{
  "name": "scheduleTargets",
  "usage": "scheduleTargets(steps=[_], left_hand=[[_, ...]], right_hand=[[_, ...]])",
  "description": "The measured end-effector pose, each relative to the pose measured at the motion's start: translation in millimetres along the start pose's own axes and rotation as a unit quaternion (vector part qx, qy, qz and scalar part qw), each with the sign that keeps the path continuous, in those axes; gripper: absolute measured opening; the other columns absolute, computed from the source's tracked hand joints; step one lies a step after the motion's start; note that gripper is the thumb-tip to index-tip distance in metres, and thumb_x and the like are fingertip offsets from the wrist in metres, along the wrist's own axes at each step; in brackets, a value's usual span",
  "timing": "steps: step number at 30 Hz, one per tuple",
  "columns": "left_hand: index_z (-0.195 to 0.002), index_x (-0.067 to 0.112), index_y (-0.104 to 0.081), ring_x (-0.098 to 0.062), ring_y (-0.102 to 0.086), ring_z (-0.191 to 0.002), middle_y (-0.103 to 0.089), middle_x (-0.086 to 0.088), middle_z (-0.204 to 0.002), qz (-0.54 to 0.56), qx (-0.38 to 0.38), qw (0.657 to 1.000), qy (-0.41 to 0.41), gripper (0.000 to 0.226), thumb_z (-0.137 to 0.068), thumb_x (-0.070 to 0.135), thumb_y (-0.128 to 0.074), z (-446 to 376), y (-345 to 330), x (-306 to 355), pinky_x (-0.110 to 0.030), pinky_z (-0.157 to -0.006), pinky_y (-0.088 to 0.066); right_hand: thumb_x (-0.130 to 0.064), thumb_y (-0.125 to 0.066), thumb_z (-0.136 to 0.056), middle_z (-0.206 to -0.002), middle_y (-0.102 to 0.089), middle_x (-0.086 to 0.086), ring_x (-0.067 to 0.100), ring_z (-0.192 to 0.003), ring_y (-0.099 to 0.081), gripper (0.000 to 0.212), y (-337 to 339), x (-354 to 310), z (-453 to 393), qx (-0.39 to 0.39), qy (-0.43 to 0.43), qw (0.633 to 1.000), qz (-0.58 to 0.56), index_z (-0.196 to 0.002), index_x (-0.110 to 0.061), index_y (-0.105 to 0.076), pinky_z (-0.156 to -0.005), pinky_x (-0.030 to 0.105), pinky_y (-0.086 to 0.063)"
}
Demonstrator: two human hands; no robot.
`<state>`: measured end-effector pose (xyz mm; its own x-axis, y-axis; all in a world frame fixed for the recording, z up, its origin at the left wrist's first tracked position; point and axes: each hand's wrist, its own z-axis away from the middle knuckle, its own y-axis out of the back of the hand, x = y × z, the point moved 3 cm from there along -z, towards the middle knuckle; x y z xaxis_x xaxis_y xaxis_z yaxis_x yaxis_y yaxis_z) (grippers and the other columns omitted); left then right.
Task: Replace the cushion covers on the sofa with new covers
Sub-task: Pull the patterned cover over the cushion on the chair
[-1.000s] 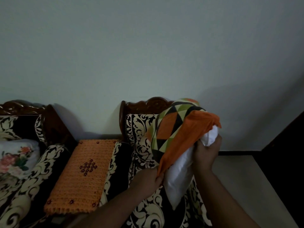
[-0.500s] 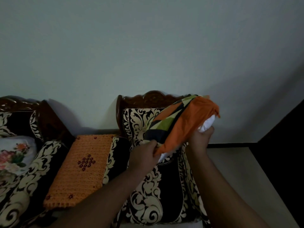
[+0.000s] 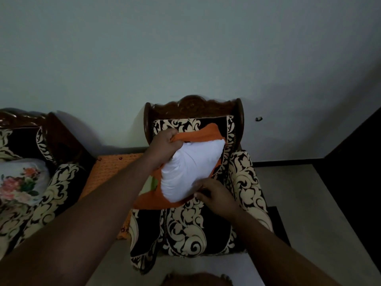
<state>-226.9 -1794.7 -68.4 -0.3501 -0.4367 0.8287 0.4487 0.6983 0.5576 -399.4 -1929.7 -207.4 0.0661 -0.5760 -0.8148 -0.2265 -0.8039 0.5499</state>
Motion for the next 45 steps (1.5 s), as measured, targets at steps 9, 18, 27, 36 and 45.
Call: scheduleTargets(steps=[9,18,27,36,45], left_hand=[[-0.084,0.01,-0.066,-0.012,-0.06,-0.072,-0.063,-0.004,-0.079,0.187,0.074,0.977,0.077,0.009,-0.076,0.009,-0.065,12.8,17.4,-8.9,-0.028,-0.066,-0.046],[-0.075,0.034,-0.055,0.006,-0.051,-0.061,-0.055,0.014,-0.067,-0.042,0.088,0.994,-0.049,0.033,-0.085,0.004,-0.062,40.1,13.3,-37.4,-0.019,-0.057,-0.037],[-0.079,0.018,-0.058,-0.009,-0.058,-0.056,-0.06,-0.002,-0.066,-0.071,0.101,0.992,-0.003,0.015,-0.089,0.007,-0.059,53.2,0.8,-73.1,-0.026,-0.05,-0.039],[-0.077,0.047,-0.055,0.011,-0.055,-0.067,-0.061,0.031,-0.073,-0.035,-0.009,0.999,-0.023,0.03,-0.08,0.018,-0.057,78.5,-15.9,-95.2,-0.01,-0.057,-0.033],[-0.081,0.011,-0.059,-0.008,-0.051,-0.066,-0.06,-0.006,-0.073,0.064,0.051,0.997,-0.007,0.016,-0.079,0.027,-0.056,82.5,-18.2,-97.6,-0.024,-0.058,-0.036]], right_hand=[[-0.07,-0.056,-0.086,-0.161,-0.033,0.001,0.025,-0.149,-0.024,0.09,-56.5,13.1,4.4,-0.235,0.014,0.913,0.332,-0.158,-0.027,-0.022,-0.117,0.065,-0.016],[-0.035,-0.069,-0.094,-0.103,-0.067,-0.002,0.016,-0.1,-0.059,0.017,-14.4,-17.9,-28.5,-0.065,0.175,0.971,0.147,-0.102,-0.021,-0.074,-0.087,0.033,-0.044],[-0.064,-0.068,-0.084,-0.094,-0.067,-0.007,0.014,-0.091,-0.063,0.045,24.3,-24.8,-41.8,-0.312,-0.001,0.911,0.27,-0.105,-0.024,-0.072,-0.075,0.027,-0.043],[-0.085,-0.049,-0.078,-0.152,-0.043,0.009,0.031,-0.152,-0.014,0.08,44.8,42.4,-29.8,-0.323,-0.13,0.748,0.566,-0.127,-0.025,-0.067,-0.102,0.079,0.019],[-0.054,-0.047,-0.098,-0.107,-0.07,0.001,0.026,-0.1,-0.068,0.045,49.5,72.5,-6.8,-0.056,-0.317,0.879,0.351,-0.127,-0.02,-0.047,-0.106,0.054,-0.041]])
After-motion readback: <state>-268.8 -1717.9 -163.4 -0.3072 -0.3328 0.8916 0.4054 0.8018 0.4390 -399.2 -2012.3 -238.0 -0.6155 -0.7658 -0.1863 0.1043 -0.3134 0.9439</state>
